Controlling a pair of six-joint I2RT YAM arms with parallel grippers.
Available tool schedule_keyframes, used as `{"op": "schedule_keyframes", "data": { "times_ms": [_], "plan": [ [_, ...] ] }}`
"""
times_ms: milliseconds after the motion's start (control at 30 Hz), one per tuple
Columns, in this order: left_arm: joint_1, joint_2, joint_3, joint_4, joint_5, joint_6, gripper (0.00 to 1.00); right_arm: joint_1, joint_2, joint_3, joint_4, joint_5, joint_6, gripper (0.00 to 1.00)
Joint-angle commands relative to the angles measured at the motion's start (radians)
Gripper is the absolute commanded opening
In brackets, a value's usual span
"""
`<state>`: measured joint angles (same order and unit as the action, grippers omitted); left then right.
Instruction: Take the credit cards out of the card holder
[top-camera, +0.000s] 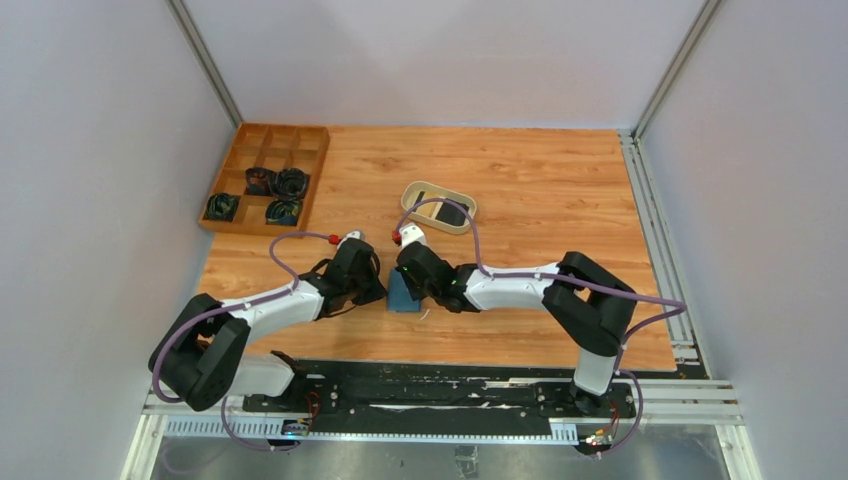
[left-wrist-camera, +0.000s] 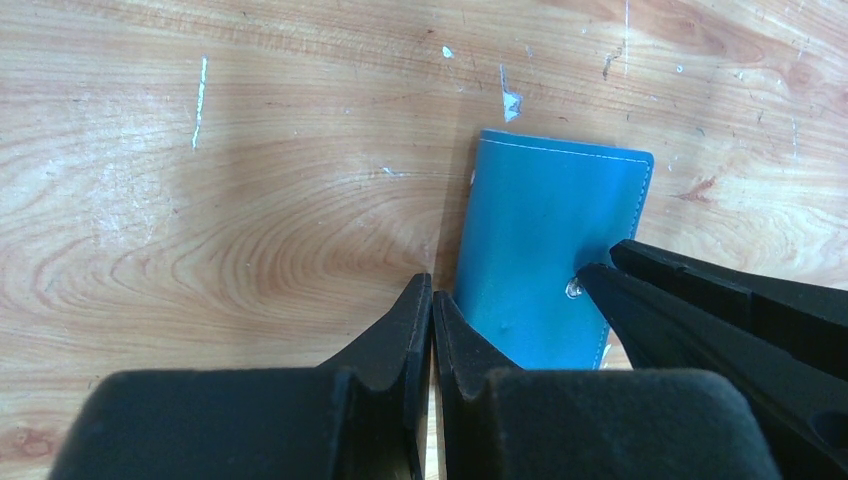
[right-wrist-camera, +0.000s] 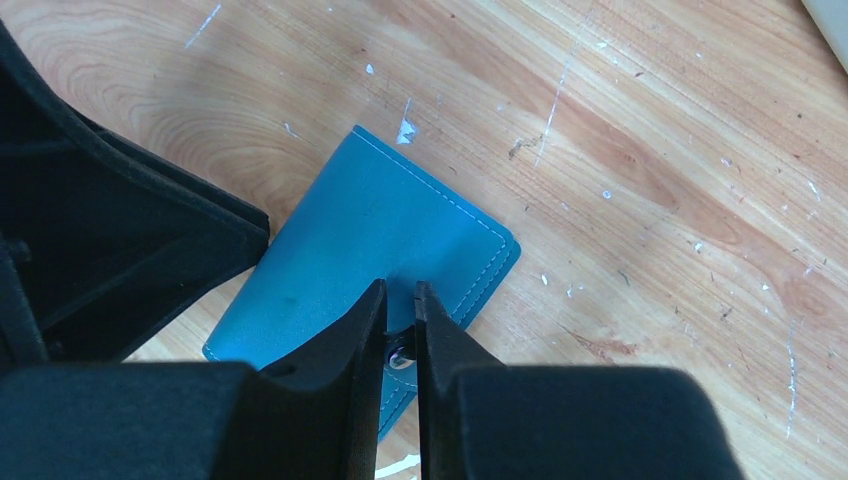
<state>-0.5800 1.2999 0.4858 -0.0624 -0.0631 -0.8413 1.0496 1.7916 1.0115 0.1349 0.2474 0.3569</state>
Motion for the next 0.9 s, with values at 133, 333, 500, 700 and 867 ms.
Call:
{"op": "schedule_keyframes", "data": {
  "times_ms": [133, 333, 500, 700, 867],
  "plan": [
    [-0.005, -0.007, -0.013, 0.003, -0.003, 0.005, 0.09, 0.022, 0.018, 0.002, 0.075, 0.008, 0.021, 0.17],
    [-0.005, -0.008, -0.016, 0.004, -0.003, 0.004, 0.09, 0.029, 0.026, -0.027, 0.135, 0.011, 0.042, 0.18],
    [-0.006, -0.011, -0.019, 0.006, -0.003, 0.003, 0.09, 0.030, 0.043, -0.056, 0.176, 0.016, 0.063, 0.21],
    [-0.005, -0.013, -0.018, 0.002, -0.003, 0.005, 0.09, 0.031, 0.073, -0.085, 0.230, 0.032, 0.068, 0.33],
    [-0.004, -0.015, -0.014, -0.004, -0.004, 0.007, 0.09, 0.030, 0.053, -0.082, 0.239, 0.037, 0.039, 0.50]
  ]
}}
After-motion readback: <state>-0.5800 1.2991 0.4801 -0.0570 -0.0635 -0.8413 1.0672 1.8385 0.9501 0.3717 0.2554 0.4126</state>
